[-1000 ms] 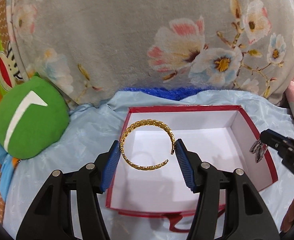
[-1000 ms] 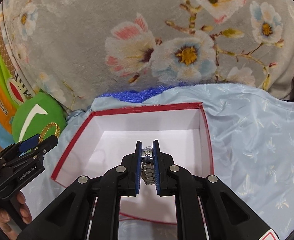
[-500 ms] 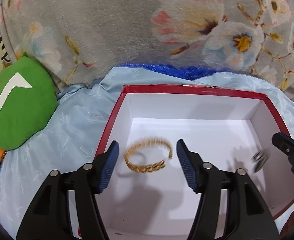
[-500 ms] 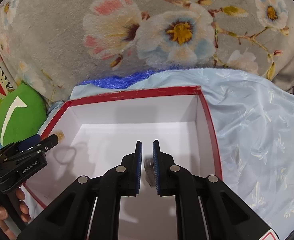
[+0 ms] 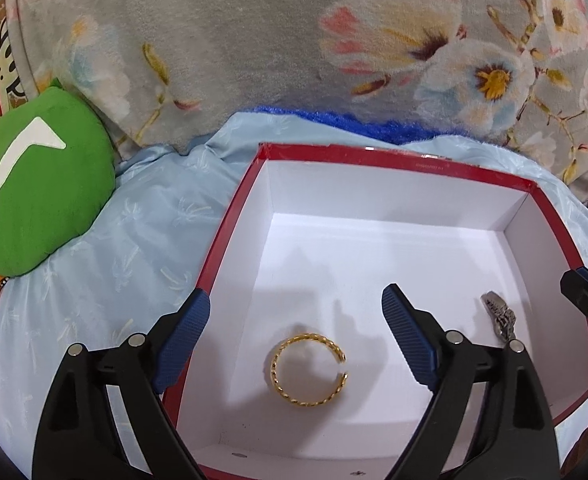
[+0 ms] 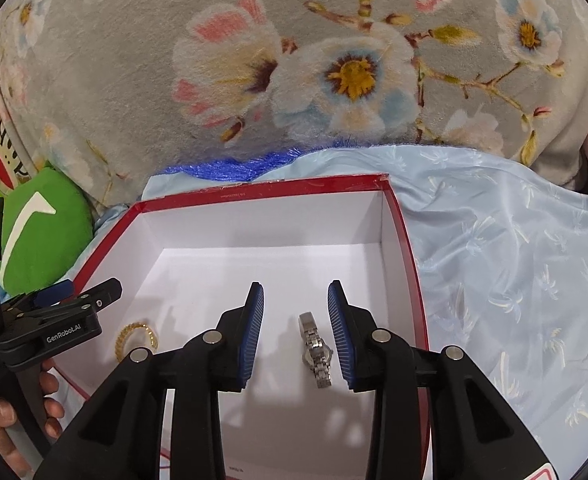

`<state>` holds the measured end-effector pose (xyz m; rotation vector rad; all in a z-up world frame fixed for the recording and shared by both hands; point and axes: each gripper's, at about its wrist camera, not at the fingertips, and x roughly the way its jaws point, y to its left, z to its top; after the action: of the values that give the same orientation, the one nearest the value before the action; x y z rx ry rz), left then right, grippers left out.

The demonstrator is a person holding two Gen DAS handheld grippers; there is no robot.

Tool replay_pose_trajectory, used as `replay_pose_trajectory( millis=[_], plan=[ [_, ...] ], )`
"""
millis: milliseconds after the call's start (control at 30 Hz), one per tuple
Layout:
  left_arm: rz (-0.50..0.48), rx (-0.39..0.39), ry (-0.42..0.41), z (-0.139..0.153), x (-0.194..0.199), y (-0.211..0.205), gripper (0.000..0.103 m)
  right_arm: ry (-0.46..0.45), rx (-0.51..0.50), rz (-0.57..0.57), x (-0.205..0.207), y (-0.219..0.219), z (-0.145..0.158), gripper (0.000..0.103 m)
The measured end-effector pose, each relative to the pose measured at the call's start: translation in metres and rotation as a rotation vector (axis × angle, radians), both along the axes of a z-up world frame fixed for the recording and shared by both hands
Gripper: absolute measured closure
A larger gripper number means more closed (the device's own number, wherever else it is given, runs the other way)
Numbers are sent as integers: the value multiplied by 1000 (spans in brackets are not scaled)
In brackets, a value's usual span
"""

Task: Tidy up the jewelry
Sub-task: 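Open right tool to drop the silver watch into the red box, then move both tools back over the remaining jewelry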

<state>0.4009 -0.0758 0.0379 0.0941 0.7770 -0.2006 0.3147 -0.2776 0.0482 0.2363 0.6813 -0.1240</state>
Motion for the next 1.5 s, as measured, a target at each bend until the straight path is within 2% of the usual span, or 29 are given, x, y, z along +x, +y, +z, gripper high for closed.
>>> replay_pose_trajectory(
  millis=[167, 300, 367, 467, 667, 933, 1000, 1100, 1267, 1333, 1433, 1500],
  plan=[
    [-12, 40, -11, -5, -10, -1, 18, 33, -12, 4, -1, 2, -13, 69],
    [-38, 73, -14, -10, -17, -7, 18, 38, -91, -2, 0, 6, -17, 68],
    [-52, 60, 37, -19, -16, -9, 18, 46, -110, -14, 2, 2, -21, 67],
    [-50, 111, 8, -26, -23, -15, 17, 42, -188, -24, 1, 2, -23, 69],
    [-47, 61, 4, -24, -32, -10, 17, 44, -312, -13, 2, 8, -28, 73],
    [-71, 32, 13, -22, -44, -11, 17, 61, -298, -17, 4, 3, -27, 74],
    [-75, 23, 19, -22, -47, -11, 17, 66, -263, -17, 1, 1, -24, 74],
    [-67, 16, 16, -15, -55, -8, 17, 19, -205, -23, -21, 3, -10, 67],
    [-79, 22, -95, 19, -95, 4, 17, -65, -161, 43, -88, 23, 17, 66],
    [-92, 25, -121, 30, -117, 13, 13, -73, -123, 74, -119, 30, 19, 66],
    [-99, 17, -114, 36, -150, 34, 11, -60, -43, 116, -172, 45, 14, 64],
    [-98, 3, -79, 31, -171, 49, 11, -40, -2, 139, -198, 56, 8, 64]
  ],
)
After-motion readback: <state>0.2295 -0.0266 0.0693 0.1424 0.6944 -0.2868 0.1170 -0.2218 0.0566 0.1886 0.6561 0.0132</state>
